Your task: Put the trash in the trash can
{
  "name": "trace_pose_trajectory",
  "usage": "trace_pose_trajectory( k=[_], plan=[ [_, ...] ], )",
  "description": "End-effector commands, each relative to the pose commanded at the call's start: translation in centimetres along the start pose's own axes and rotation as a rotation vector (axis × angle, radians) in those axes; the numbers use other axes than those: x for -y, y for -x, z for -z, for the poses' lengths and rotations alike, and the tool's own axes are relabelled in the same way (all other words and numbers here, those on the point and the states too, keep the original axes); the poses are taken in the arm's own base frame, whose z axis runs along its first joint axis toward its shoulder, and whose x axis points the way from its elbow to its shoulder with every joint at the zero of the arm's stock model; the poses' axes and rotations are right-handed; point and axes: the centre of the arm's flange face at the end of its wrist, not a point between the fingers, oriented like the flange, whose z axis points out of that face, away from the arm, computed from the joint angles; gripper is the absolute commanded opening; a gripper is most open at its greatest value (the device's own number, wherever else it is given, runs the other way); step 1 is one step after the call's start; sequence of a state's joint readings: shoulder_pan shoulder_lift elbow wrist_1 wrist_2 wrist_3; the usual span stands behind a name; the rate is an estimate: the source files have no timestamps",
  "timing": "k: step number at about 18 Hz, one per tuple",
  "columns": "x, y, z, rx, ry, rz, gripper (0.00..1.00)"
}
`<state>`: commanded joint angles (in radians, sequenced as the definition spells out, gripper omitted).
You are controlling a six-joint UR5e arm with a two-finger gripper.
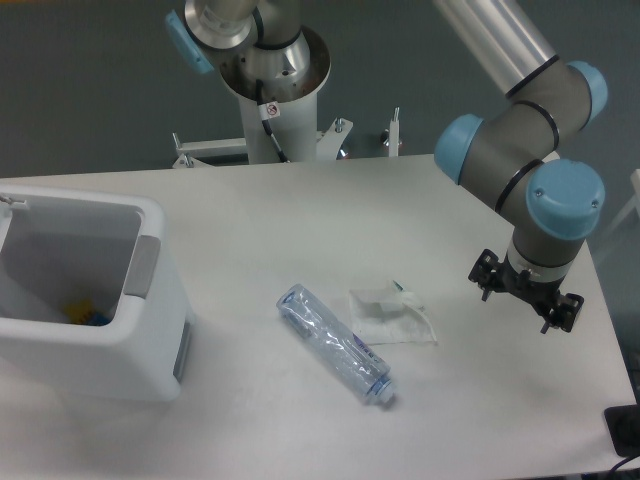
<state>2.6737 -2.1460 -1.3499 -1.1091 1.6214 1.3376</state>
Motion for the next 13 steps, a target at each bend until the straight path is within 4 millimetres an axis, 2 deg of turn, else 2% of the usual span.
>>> trace_pose_trajectory(
  k=[9,13],
  plan=[
    [0.2,-0.1,0.0,-0.001,-0.006,0.003,1.0],
    [1.6,-1.6,-0.6,-0.043,-0.071,0.168,1.0]
  ],
)
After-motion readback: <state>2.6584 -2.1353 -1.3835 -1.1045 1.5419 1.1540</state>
